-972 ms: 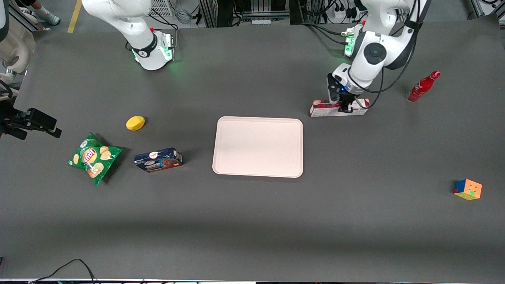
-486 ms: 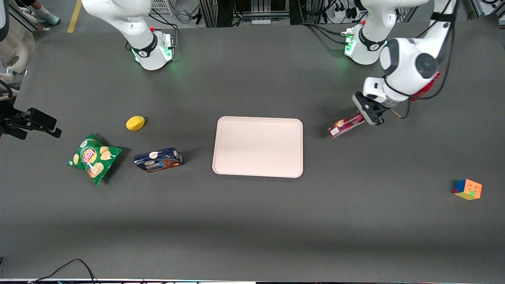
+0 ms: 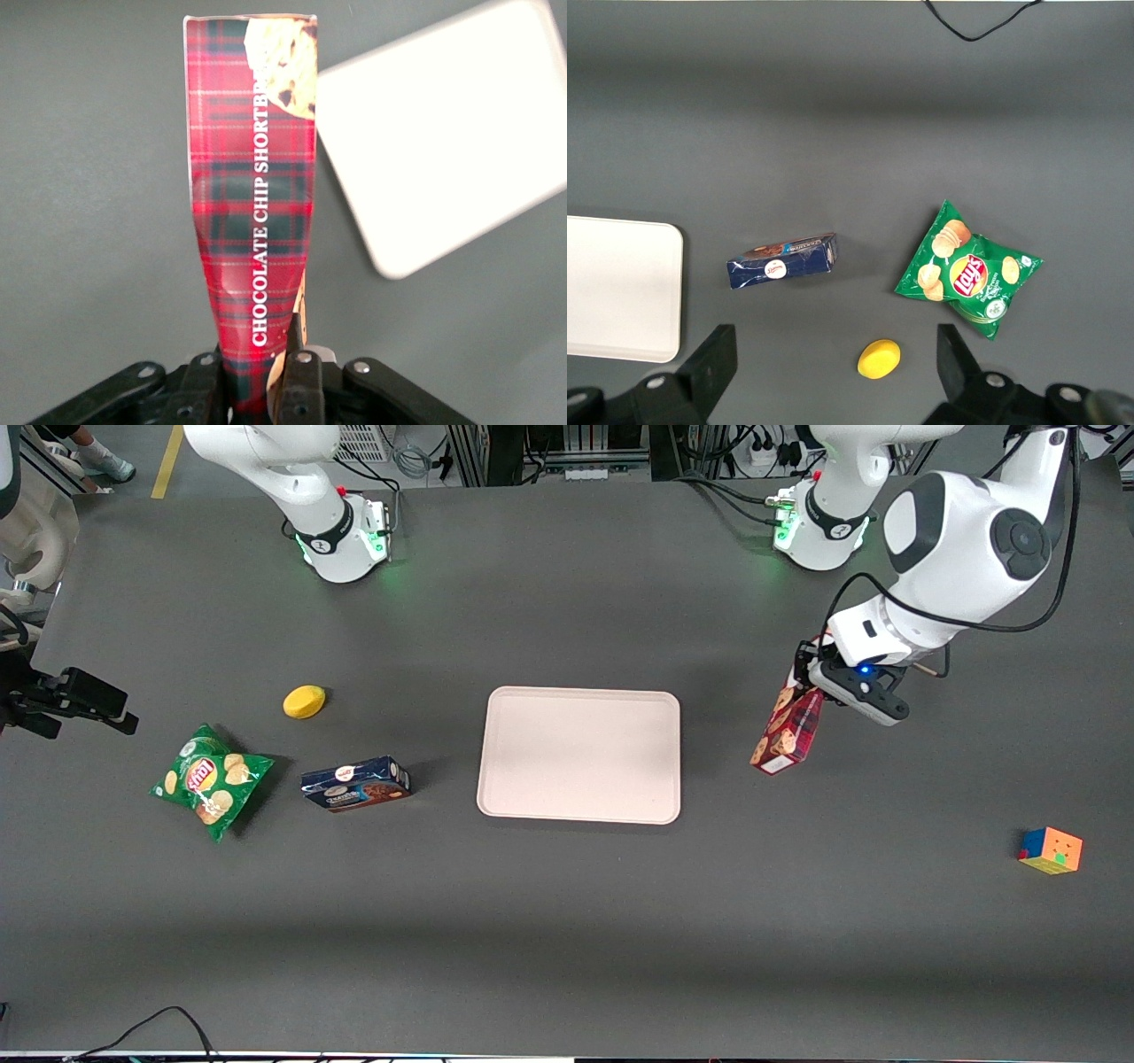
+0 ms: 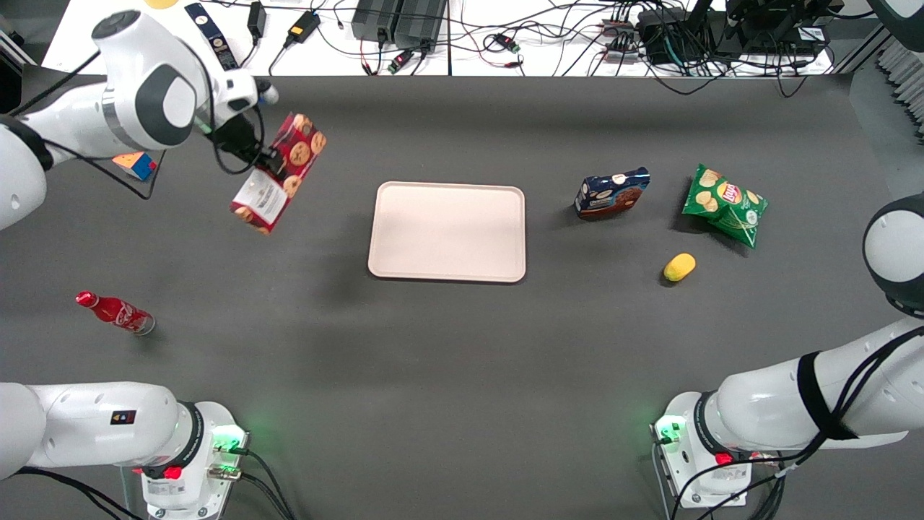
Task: Place red cookie box on tray
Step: 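Lift the cookie box upright and carry it over the pink tray, then lower the cookie box onto the tray's edge and open the left gripper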
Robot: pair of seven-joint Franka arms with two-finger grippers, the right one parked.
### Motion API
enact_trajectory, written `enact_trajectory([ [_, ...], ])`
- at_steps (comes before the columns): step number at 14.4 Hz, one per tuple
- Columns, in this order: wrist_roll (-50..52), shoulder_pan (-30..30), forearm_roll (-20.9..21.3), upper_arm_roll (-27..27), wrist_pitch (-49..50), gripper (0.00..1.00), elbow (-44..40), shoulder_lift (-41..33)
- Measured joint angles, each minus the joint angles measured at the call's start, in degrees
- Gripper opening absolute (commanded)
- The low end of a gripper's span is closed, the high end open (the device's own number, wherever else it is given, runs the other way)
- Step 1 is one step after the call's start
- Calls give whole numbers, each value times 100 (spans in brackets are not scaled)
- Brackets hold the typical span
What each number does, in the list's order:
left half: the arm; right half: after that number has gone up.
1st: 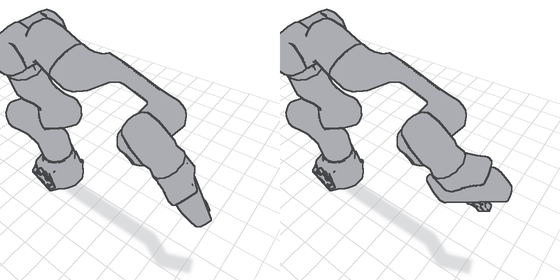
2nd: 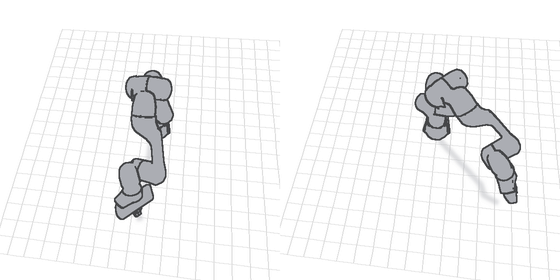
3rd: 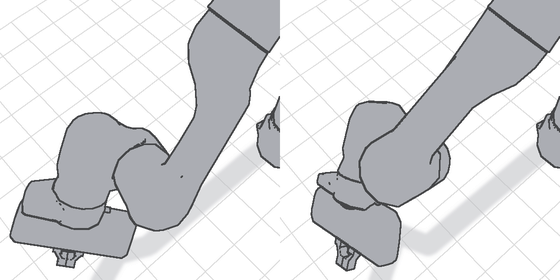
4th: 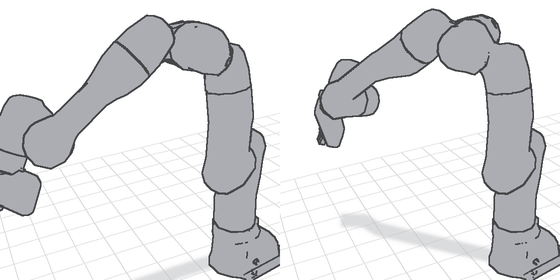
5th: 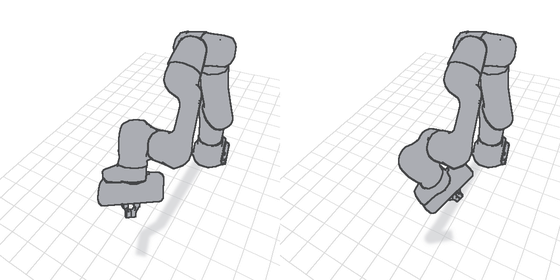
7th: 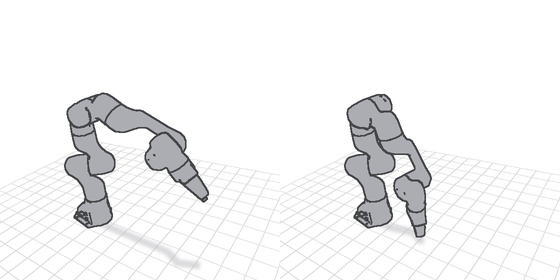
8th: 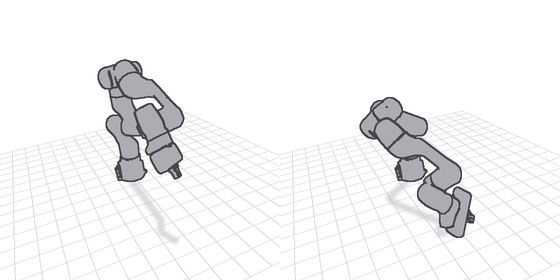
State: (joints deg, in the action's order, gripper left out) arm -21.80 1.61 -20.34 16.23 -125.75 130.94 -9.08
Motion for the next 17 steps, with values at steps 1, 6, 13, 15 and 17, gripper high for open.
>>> enact_trajectory([
  [1,595,-71,48,72,2,0,-147,10],
  [6,3296,-809,927,433,-94,0,-844,484],
  [13,5178,-1506,2377,670,-1244,0,-881,2128],
  [15,5238,-1509,2433,656,-1531,0,-911,2470],
  [17,5274,-1509,2439,645,-1761,0,-948,2703],
])
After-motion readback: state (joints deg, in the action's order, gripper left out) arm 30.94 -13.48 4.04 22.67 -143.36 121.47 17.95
